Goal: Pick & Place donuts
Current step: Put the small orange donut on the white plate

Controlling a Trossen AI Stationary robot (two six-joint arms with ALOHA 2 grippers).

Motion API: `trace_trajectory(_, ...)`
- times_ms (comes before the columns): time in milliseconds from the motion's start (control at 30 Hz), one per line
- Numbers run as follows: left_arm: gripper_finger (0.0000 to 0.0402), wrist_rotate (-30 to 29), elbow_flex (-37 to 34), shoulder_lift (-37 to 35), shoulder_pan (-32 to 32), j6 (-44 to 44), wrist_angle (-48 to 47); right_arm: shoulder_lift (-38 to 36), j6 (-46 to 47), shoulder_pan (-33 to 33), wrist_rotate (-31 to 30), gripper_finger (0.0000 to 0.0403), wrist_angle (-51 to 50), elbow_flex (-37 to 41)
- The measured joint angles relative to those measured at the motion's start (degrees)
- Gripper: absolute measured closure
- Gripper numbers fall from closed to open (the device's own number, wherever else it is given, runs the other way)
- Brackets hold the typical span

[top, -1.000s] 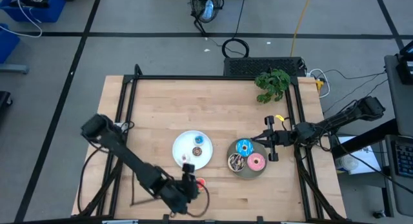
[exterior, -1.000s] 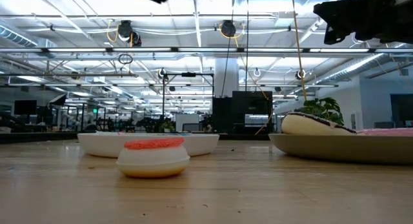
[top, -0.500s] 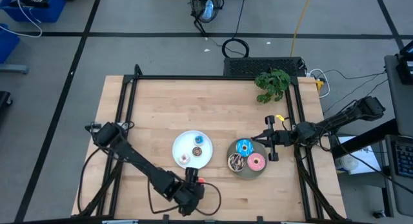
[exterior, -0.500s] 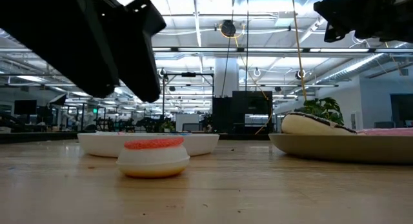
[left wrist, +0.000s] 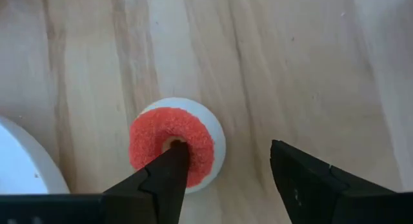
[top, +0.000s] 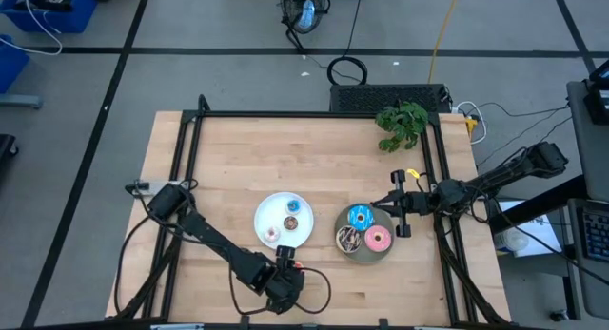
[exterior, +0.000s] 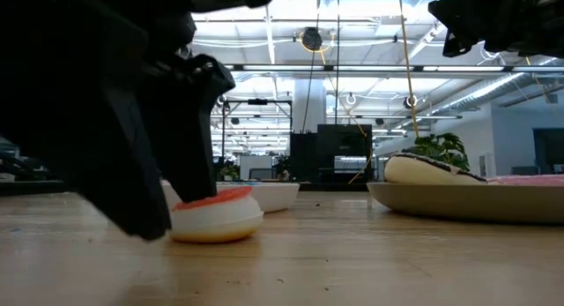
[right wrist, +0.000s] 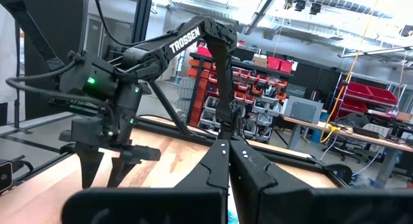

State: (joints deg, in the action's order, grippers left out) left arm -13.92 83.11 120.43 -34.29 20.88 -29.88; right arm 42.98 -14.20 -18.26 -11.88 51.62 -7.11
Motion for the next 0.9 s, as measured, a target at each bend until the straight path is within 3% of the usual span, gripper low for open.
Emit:
trace_trajectory(200, 0.0176, 0.4, 0.0, 0.4, 1.2, -0.2, -0.5, 0.0, 0.0, 0.0, 0.0, 0.0403, 0.0, 0.0)
trace_trajectory(467, 0.0200, 0.7, 0.1, -0.3, 1.1, -3.8, 1.3, 0.0, 0.0, 0.0, 0.0, 0.0403, 0.0, 0.0)
trace_trajectory(900, 0.0210, -0.1, 5.2, -0.5, 1.1, -2.6, -4.6, 0.0, 0.0, 0.0, 0.0, 0.0403, 0.1, 0.0)
